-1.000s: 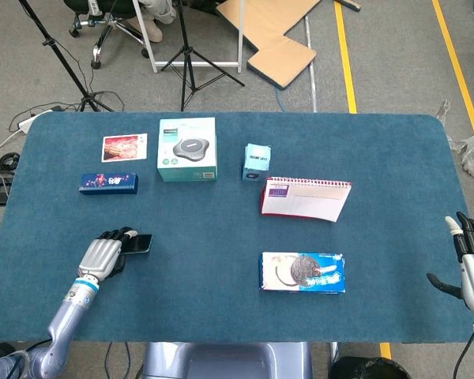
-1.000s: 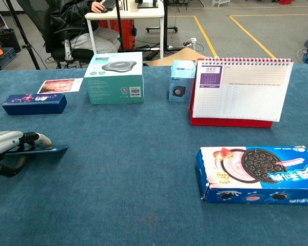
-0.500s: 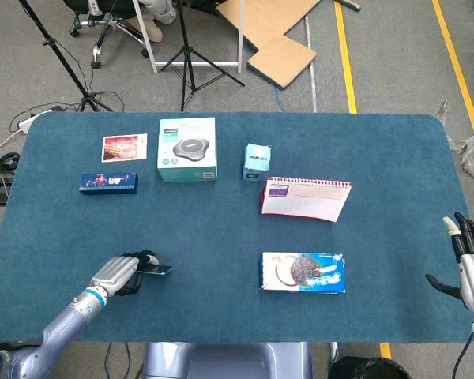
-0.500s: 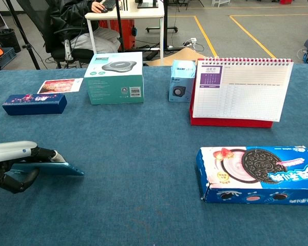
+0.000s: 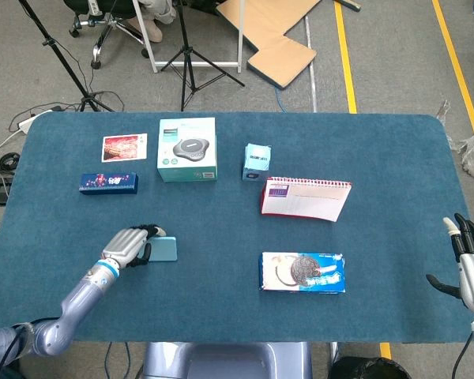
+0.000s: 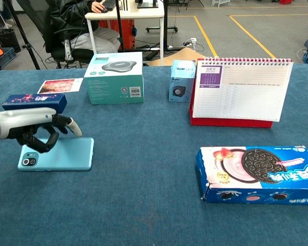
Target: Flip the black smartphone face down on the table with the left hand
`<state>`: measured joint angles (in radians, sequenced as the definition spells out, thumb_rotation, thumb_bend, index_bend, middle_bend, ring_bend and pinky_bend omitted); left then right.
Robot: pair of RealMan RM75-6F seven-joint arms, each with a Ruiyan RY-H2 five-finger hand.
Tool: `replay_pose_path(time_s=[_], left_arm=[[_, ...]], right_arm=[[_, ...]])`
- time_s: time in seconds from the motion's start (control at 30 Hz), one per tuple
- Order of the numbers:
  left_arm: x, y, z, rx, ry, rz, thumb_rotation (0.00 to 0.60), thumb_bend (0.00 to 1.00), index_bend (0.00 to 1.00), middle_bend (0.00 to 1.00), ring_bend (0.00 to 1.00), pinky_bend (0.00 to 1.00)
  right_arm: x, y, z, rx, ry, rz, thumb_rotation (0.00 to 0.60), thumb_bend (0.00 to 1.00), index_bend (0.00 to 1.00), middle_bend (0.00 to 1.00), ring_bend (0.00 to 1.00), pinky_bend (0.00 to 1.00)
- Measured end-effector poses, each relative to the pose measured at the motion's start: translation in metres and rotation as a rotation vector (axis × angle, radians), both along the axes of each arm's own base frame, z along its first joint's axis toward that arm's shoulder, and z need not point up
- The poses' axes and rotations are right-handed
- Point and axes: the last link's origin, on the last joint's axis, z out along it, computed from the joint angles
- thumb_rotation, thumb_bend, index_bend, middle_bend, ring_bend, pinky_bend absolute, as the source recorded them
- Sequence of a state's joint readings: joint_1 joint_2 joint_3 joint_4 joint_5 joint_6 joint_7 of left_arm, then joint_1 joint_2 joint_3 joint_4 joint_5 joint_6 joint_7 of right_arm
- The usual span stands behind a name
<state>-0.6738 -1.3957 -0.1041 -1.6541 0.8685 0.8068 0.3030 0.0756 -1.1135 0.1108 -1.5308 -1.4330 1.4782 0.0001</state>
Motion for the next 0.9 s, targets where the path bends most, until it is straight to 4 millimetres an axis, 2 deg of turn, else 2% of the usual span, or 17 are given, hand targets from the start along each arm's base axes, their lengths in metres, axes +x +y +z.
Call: replay_pose_path(time_s=[0.1,0.2,0.23,0.3,0.37,0.43,0.5,0.7,0.9], left_arm=[[0.001,0.008,0.003,0.056,0.014,-0.013,0.600,0.87,0.16,0.07,0.07,0.11],[0.002,0.010,0.008,0.089,0.010,-0.031,0.600,0.80,0.06,0.01,0.01,0.03],[0.001,0.010,0.011,0.107,0.009,-0.043,0.600,0.72,0.03,0.00,0.00,0.01],[0.000,0.010,0.017,0.145,0.009,-0.066,0.600,0.51,0.00,0.00,0.00,0.00],[-0.002,0.010,0.027,0.200,0.009,-0.096,0.600,0.20,0.00,0.00,0.00,0.00],[-0.007,0.008,0.038,0.258,0.010,-0.123,0.600,0.04,0.00,0.00,0.00,0.00],[-0.014,0.003,0.052,0.316,0.014,-0.144,0.600,0.00,0.00,0.00,0.00,0.00],[-0.050,-0.023,0.091,0.410,0.057,-0.148,0.600,0.00,0.00,0.00,0.00,0.00],[-0.088,-0.074,0.119,0.457,0.074,-0.130,0.600,0.00,0.00,0.00,0.00,0.00]], right_arm=[[-0.001,0.000,0.000,-0.001,-0.001,-0.003,0.600,0.00,0.00,0.00,0.00,0.00],[-0.001,0.000,0.001,-0.003,-0.003,-0.004,0.600,0.00,0.00,0.00,0.00,0.00],[-0.001,0.000,0.001,-0.003,-0.004,-0.004,0.600,0.00,0.00,0.00,0.00,0.00],[-0.001,0.001,0.002,-0.004,-0.007,-0.002,0.600,0.00,0.00,0.00,0.00,0.00],[0.000,0.001,0.002,-0.005,-0.008,0.000,0.600,0.00,0.00,0.00,0.00,0.00],[0.000,0.001,0.002,-0.005,-0.011,0.002,0.600,0.00,0.00,0.00,0.00,0.00],[0.001,0.001,0.003,-0.005,-0.015,0.005,0.600,0.00,0.00,0.00,0.00,0.00],[0.004,0.002,0.004,-0.011,-0.023,0.014,0.600,0.00,0.00,0.00,0.00,0.00],[0.005,0.002,0.006,-0.019,-0.028,0.016,0.600,0.00,0.00,0.00,0.00,0.00]])
